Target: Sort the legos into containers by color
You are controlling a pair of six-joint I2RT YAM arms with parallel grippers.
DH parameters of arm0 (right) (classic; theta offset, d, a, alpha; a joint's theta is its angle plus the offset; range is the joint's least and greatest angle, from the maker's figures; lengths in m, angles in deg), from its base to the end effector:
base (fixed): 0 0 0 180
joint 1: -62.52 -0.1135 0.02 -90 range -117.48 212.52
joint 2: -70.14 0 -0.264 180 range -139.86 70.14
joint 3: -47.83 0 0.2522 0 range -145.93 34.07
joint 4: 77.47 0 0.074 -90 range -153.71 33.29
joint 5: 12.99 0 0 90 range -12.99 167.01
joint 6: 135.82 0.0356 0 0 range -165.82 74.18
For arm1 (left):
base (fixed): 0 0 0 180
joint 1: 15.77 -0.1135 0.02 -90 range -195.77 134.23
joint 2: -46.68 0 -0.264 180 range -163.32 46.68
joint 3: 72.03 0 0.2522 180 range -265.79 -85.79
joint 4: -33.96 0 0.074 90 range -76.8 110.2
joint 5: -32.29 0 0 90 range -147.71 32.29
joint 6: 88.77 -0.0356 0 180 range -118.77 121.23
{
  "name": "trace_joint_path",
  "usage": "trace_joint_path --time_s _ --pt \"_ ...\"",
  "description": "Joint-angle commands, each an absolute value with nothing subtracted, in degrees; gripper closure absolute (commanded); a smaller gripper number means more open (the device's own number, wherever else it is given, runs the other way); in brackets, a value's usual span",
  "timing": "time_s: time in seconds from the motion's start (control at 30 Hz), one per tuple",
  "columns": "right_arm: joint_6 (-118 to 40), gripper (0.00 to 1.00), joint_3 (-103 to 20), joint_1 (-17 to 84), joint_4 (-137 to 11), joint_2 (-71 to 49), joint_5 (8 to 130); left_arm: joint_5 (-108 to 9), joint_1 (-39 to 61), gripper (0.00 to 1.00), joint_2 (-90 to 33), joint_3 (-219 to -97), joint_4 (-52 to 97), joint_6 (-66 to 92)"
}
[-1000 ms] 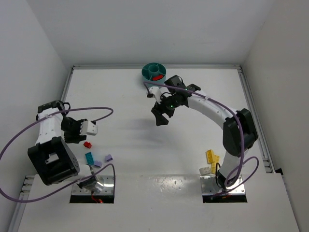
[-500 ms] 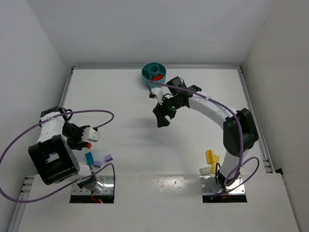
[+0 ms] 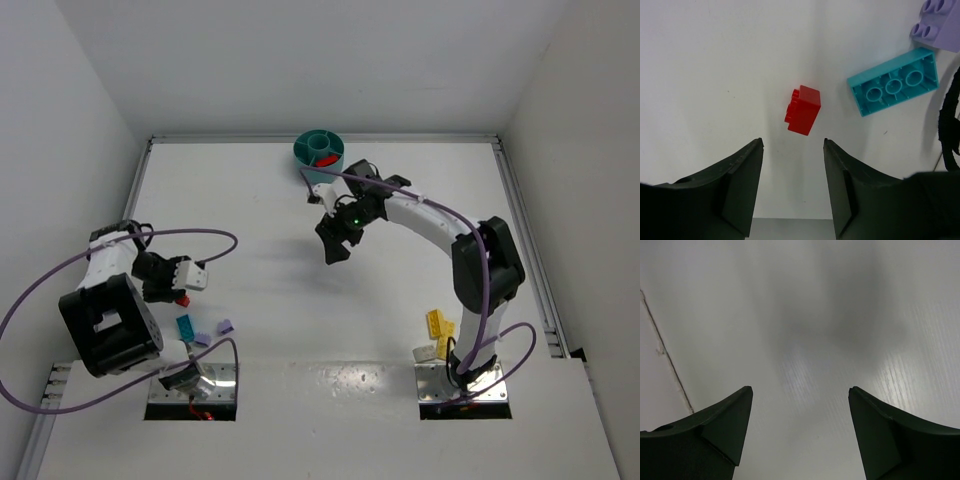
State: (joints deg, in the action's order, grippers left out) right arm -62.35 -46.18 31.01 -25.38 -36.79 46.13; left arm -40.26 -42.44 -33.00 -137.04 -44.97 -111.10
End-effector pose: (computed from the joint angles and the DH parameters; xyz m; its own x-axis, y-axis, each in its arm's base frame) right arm 0.3203 0.2178 0.2149 -0.5606 -0.6301 -0.5374 -0.8271 0.4580 0.3258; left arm 0.1924 0.0847 0.2016 -0.0728 0.9509 -0.3007 0.9940 0.0937 0.0556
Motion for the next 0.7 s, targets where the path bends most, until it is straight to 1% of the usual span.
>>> trace_joint_path --time_s 0.0,0.33,0.37,0.67 --pt "-62.87 0.22 -49.16 31.49 -25.47 -37.00 44.22 -37.06 -41.17 0.43 -33.92 -136.33 -43.71 -125.87" --pt "-62.87 0.22 -50.22 31.49 -24.95 -38.05 44.75 -37.05 -38.27 0.43 -37.78 -136.33 -41.94 -123.93" --pt "-62.87 0.22 -50.82 31.49 -24.95 -38.05 44.75 -37.84 -37.74 0.45 -37.78 -136.33 -41.94 -123.93" --pt "-62.87 0.22 -50.83 32.02 -24.95 -39.11 45.28 -39.51 -37.74 0.46 -40.15 -135.80 -43.08 -124.54"
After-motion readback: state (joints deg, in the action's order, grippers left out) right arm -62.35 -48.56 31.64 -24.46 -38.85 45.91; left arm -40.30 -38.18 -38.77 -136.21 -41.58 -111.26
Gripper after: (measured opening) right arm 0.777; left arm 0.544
